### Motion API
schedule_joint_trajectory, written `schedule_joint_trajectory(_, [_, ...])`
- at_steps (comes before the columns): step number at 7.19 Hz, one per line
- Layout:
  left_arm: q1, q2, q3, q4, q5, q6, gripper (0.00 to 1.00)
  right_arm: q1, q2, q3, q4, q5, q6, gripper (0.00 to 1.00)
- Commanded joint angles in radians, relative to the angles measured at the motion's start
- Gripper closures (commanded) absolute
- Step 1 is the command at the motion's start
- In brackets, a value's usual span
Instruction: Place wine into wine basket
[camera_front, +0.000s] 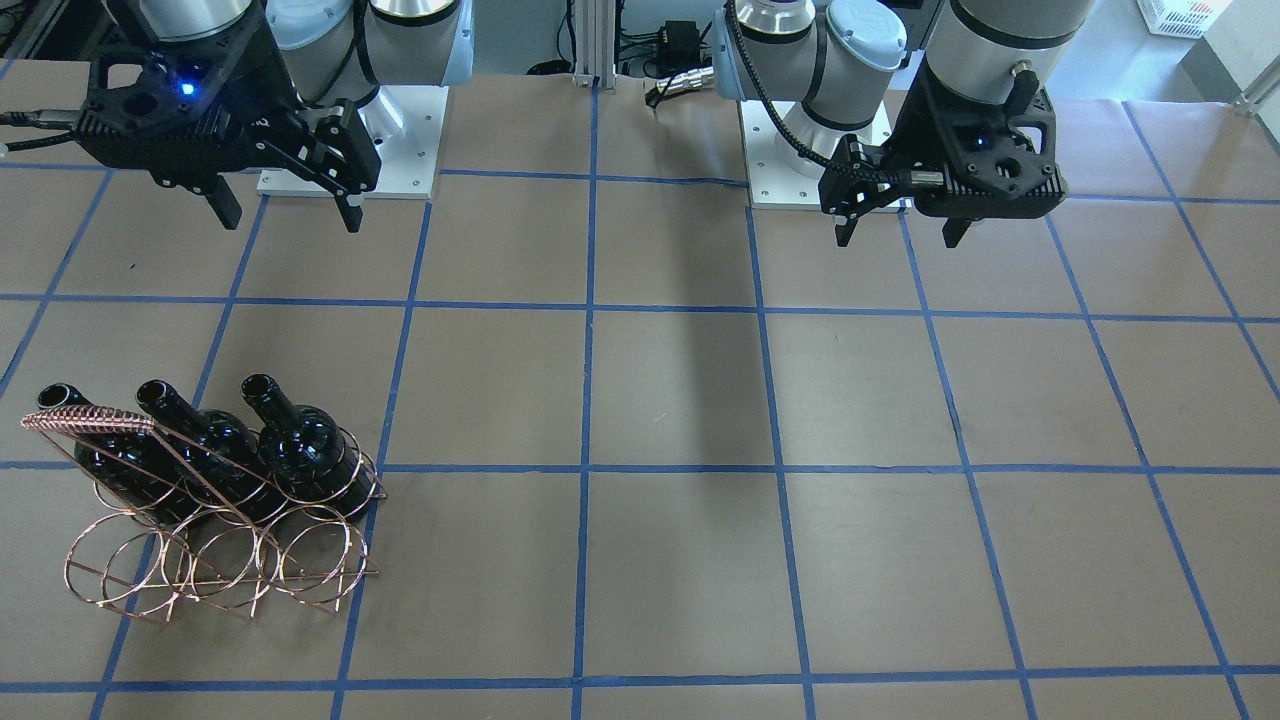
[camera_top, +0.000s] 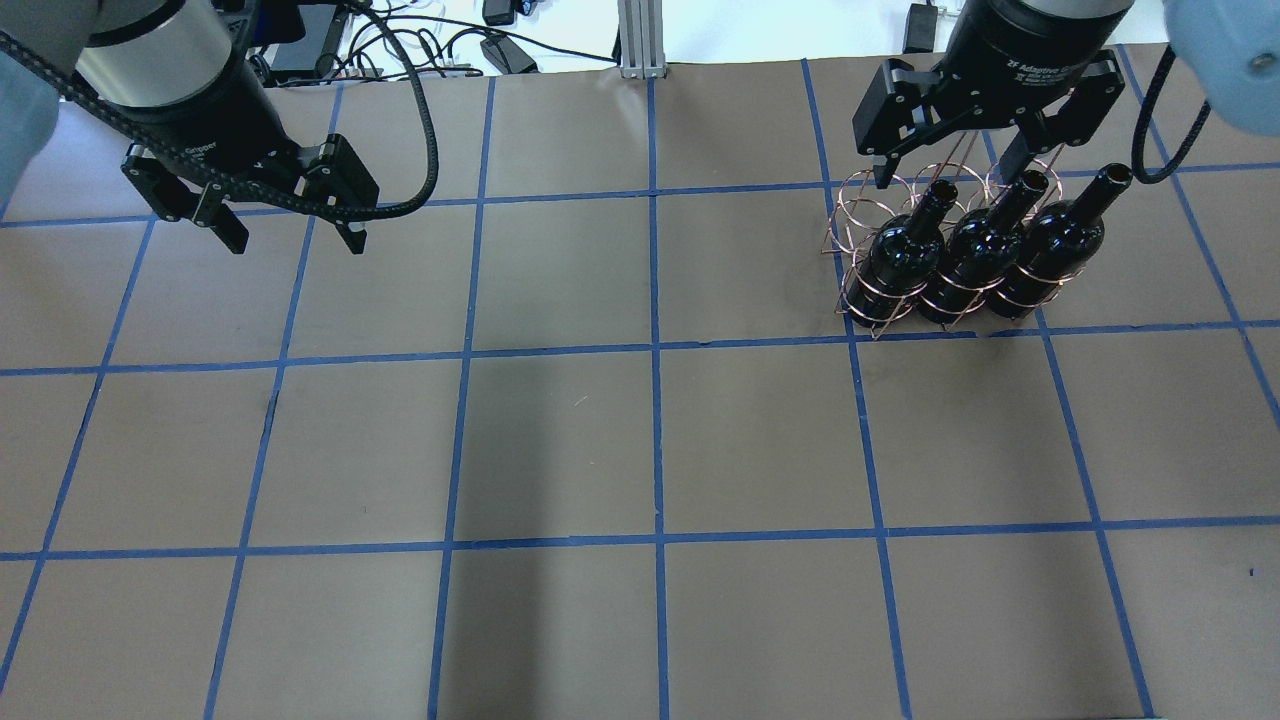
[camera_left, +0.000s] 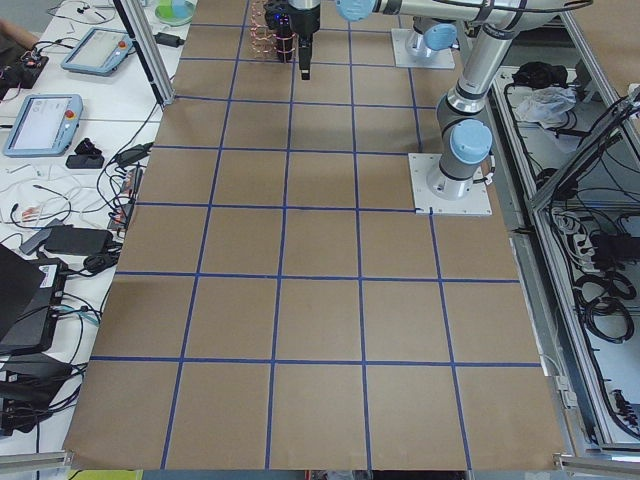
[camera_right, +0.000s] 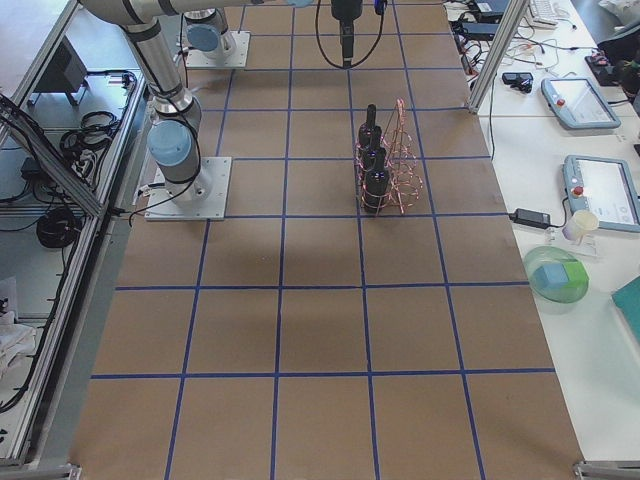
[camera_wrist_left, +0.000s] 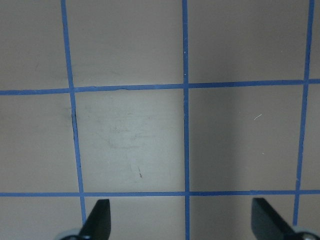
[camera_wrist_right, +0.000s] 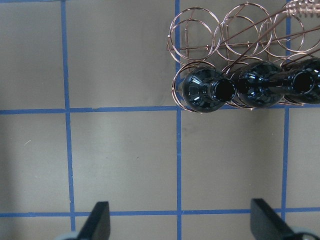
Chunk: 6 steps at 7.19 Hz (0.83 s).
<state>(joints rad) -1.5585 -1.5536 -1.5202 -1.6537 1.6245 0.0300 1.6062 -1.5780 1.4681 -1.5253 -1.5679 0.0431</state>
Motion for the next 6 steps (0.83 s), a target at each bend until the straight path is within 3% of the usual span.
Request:
schedule_joint_trajectory(1, [0.0,0.0,-0.001,0.0,0.0,0.001,0.0,0.001,0.0,0.0,0.029,0.0,-0.011,0.0])
schedule_joint_trajectory(6, [0.001,0.01,-0.001,-0.002,-0.006,-0.001,0.0,0.003,0.003,0.0,0.027,-0.003,-0.051,0.0])
